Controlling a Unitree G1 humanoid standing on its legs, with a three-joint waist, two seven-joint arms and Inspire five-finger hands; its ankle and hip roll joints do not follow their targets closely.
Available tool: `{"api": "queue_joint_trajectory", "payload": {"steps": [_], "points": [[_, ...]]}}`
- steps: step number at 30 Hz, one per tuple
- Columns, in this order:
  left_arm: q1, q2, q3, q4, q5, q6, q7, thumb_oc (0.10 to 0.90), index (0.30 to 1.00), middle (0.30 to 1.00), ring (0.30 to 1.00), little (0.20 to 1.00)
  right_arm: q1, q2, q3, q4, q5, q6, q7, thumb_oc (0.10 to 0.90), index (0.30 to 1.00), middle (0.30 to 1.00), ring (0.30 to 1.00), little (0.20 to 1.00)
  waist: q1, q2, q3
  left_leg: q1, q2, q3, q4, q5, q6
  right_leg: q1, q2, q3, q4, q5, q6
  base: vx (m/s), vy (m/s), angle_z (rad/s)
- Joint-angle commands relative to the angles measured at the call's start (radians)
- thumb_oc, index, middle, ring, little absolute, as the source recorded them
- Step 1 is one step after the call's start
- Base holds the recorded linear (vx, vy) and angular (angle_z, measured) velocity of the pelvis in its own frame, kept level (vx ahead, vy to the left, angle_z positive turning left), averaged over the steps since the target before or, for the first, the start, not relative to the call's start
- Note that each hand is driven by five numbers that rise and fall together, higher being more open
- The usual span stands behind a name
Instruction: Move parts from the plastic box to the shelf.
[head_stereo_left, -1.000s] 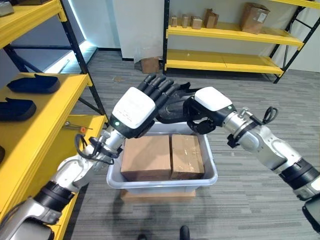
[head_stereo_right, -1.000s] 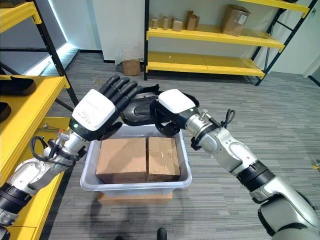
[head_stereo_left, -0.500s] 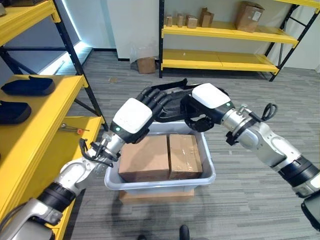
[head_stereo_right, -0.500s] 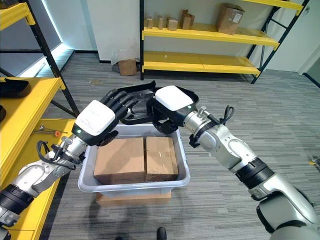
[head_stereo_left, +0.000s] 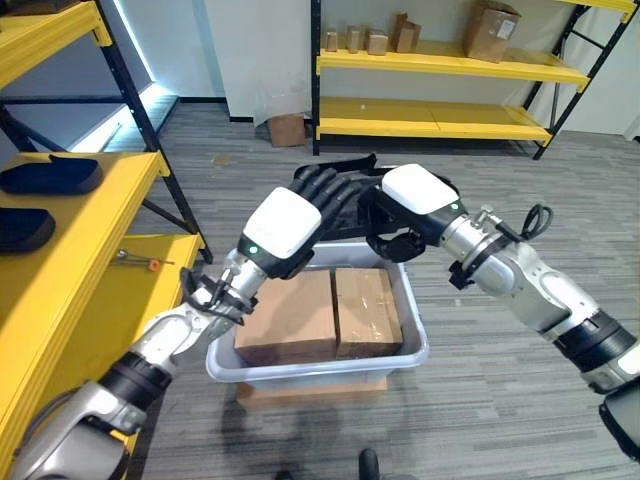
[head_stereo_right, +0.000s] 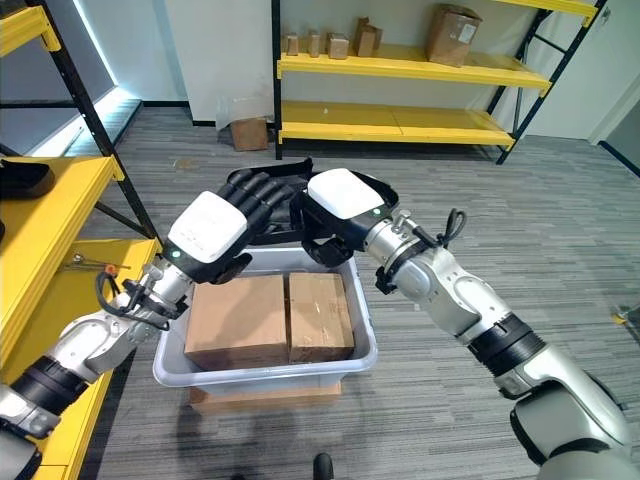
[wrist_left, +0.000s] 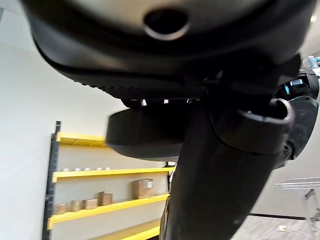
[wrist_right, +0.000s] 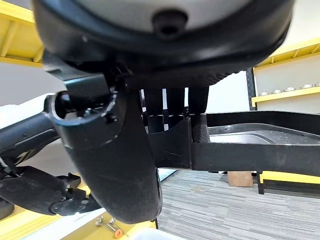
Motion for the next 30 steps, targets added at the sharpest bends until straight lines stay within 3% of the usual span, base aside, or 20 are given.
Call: {"api": "queue_joint_trajectory", "payload": {"steps": [1, 8, 9, 10, 11, 12, 13, 30], "points": [[-0.132, -0.015, -0.010, 0.033, 0.031, 0.012, 0.064, 0.900, 1.000, 1.000, 1.000, 1.000, -0.206, 0.030, -0.030, -0.046, 0.059, -0.022, -0.097, 0.400, 0.300, 0.300, 0.300, 0.300, 0.004, -0.013, -0.115, 0.056, 0.099, -0.077, -0.008, -0.059, -0.059, 0.030, -0.116, 0.026, 0.009, -0.021, 0.136, 0.00, 0.000, 0.00], [-0.147, -0.017, -0.008, 0.032, 0.047, 0.027, 0.079, 0.900, 1.000, 1.000, 1.000, 1.000, -0.203, 0.035, -0.031, -0.066, 0.067, -0.030, -0.095, 0.400, 0.300, 0.300, 0.300, 0.300, -0.001, -0.012, -0.116, 0.059, 0.100, -0.074, -0.008, -0.060, -0.059, 0.029, -0.116, 0.032, 0.009, -0.021, 0.137, 0.01, 0.002, -0.02], [-0.152, -0.018, -0.009, 0.033, 0.048, 0.029, 0.081, 0.865, 0.951, 0.951, 0.951, 0.951, -0.203, 0.035, -0.030, -0.069, 0.068, -0.030, -0.094, 0.400, 0.300, 0.300, 0.300, 0.300, -0.001, -0.012, -0.117, 0.058, 0.100, -0.074, -0.008, -0.059, -0.059, 0.029, -0.115, 0.032, 0.009, -0.021, 0.137, 0.00, 0.000, 0.00], [-0.156, -0.017, -0.007, 0.035, 0.049, 0.032, 0.083, 0.663, 0.668, 0.668, 0.668, 0.668, -0.202, 0.035, -0.031, -0.071, 0.069, -0.030, -0.093, 0.400, 0.300, 0.300, 0.300, 0.300, -0.001, -0.012, -0.117, 0.058, 0.099, -0.074, -0.008, -0.059, -0.059, 0.029, -0.115, 0.032, 0.009, -0.021, 0.137, 0.00, 0.000, 0.00], [-0.158, -0.017, -0.008, 0.034, 0.053, 0.034, 0.085, 0.594, 0.572, 0.572, 0.572, 0.572, -0.201, 0.034, -0.031, -0.075, 0.069, -0.031, -0.092, 0.400, 0.300, 0.300, 0.300, 0.300, -0.002, -0.012, -0.117, 0.059, 0.100, -0.073, -0.008, -0.059, -0.059, 0.029, -0.115, 0.032, 0.009, -0.021, 0.137, 0.00, 0.000, 0.00], [-0.161, -0.015, -0.006, 0.036, 0.055, 0.037, 0.088, 0.459, 0.382, 0.382, 0.382, 0.382, -0.200, 0.034, -0.032, -0.080, 0.070, -0.033, -0.093, 0.400, 0.300, 0.300, 0.300, 0.300, -0.003, -0.012, -0.117, 0.059, 0.100, -0.073, -0.008, -0.060, -0.060, 0.028, -0.116, 0.033, 0.009, -0.021, 0.137, 0.00, 0.000, 0.00], [-0.162, -0.014, -0.006, 0.037, 0.057, 0.039, 0.090, 0.400, 0.300, 0.300, 0.300, 0.300, -0.200, 0.033, -0.033, -0.082, 0.072, -0.033, -0.093, 0.400, 0.300, 0.300, 0.300, 0.300, -0.003, -0.012, -0.118, 0.060, 0.100, -0.073, -0.008, -0.061, -0.059, 0.028, -0.115, 0.034, 0.009, -0.020, 0.137, 0.00, 0.000, 0.00], [-0.147, 0.015, 0.022, 0.057, 0.058, 0.053, 0.097, 0.400, 0.300, 0.300, 0.300, 0.300, -0.173, 0.032, -0.052, -0.103, 0.076, -0.036, -0.087, 0.400, 0.300, 0.300, 0.300, 0.300, -0.004, -0.012, -0.121, 0.060, 0.099, -0.071, -0.008, -0.052, -0.059, 0.025, -0.113, 0.039, 0.013, -0.015, 0.134, 0.00, 0.000, 0.00]]}}
